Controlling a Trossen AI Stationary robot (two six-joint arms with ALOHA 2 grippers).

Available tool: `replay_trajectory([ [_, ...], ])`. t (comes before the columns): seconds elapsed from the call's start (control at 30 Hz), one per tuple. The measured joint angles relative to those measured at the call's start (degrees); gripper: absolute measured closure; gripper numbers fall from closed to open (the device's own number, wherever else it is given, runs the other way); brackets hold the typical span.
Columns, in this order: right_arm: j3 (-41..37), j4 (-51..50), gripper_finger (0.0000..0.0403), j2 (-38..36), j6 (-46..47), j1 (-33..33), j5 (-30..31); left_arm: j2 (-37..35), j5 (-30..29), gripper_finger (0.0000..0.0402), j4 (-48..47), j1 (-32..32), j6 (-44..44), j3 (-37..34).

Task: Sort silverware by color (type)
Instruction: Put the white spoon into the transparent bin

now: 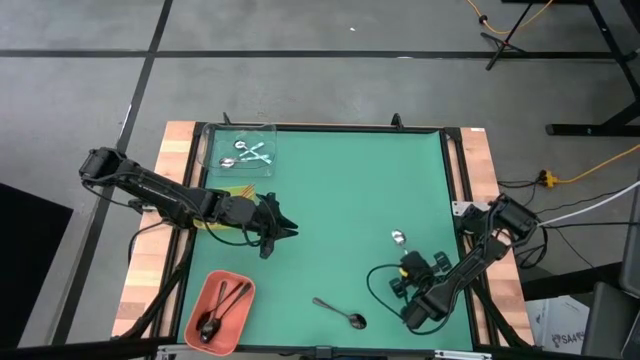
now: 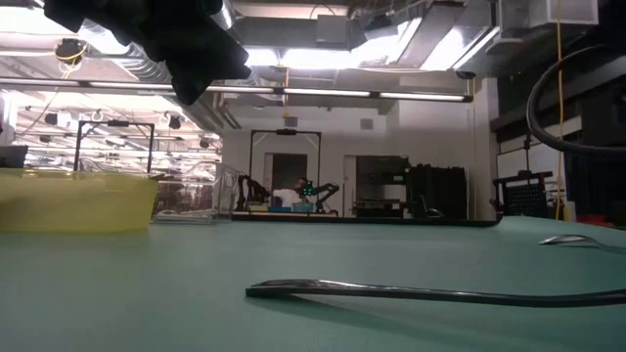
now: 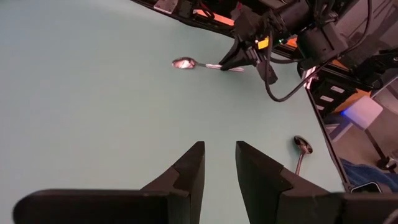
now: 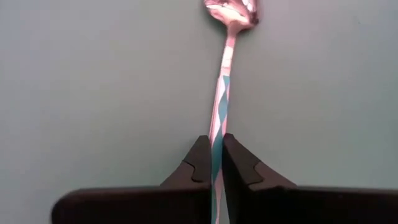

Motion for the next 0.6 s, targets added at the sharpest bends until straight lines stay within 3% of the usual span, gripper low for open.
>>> replay_trajectory([
  [0.3, -0.1, 3.7, 0.0401, 0.0, -10.1, -0.9, 10.5, 0.0, -2.5, 0.0318, 0.0, 0.0, 0.0, 0.0],
  [0.6, 0.0, 10.7, 0.0401, -0.1, -32.9, -8.2, 11.7, 0.0, -3.7, 0.0318, 0.0, 0.0, 0.0, 0.0],
])
